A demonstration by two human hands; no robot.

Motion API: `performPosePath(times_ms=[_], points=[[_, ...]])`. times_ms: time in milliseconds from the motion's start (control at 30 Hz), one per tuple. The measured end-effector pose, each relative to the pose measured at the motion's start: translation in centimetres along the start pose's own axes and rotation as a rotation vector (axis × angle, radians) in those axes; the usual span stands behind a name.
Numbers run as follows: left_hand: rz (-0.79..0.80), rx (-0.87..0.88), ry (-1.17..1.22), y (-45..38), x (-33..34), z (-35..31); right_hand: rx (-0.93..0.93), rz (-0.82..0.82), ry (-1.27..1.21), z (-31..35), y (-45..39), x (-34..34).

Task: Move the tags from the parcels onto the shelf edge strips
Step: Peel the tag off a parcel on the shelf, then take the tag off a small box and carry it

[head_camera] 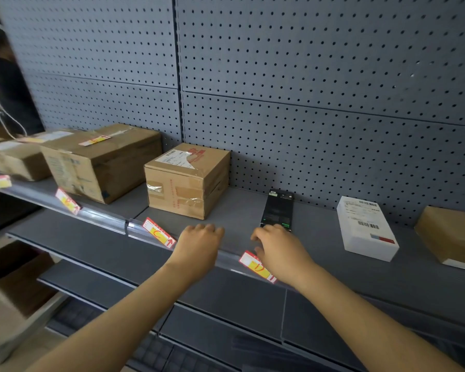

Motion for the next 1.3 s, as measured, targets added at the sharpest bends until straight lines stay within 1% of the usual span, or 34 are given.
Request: performPosePath(times_ms=[100, 300, 367, 500, 667, 800, 900, 1033, 1200, 1300], points=[[-0.005, -0.114, -0.016, 0.4, -0.6, 2.4, -0.097, 0.018, 0.108, 2.2, -1.6, 0.1], [0.006, -0.256, -0.046, 2.8, -1.4, 8.2, -0.204, 0.012, 0.022, 8.0, -5.5, 1.6], [0.010, -0.301, -0.055, 4.0, -1.7, 10.6, -0.256, 0.008, 0.033, 10.3, -7.0, 2.0], [0.007, -0.393, -0.071, 6.4, -2.0, 16.1, -0.374, -0.009, 0.062, 15.9, -10.3, 3.2], [0.012, -0.484, -0.070, 8.8, -2.3, 24.1, -0.460, -0.021, 0.028, 23.1, -15.8, 4.3], [-0.003, -0.558, -0.080, 9.8, -2.5, 30.9, -0.506, -0.095, -0.001, 28.6, -20.2, 4.5], [-0.011, -0.583, -0.096, 9.8, -2.6, 35.0, -0.514, -0.111, -0.034, 31.6, -23.0, 4.7], [-0.041, -0.588, -0.083, 8.2, -2.3, 39.6, -0.517, -0.098, -0.040, 33.8, -27.5, 4.4], [-0.114, -0.560, -0.048, 3.1, -3.4, 45.5, -0.467, -0.180, -0.022, 34.7, -35.6, 1.8], [-0.112, -0.548, -0.055, -0.8, -3.7, 48.1, -0.445, -0.162, 0.016, 34.2, -40.3, 1.0]])
Point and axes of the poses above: each hand's wrist, its own y-axis away from the middle knuckle, its own x-axis out of the palm, z = x × y, the point moved 3 cm from there along -y, towards the middle knuckle, and after that the axes turned 8 degrees about -x, right-handed, at the moved point
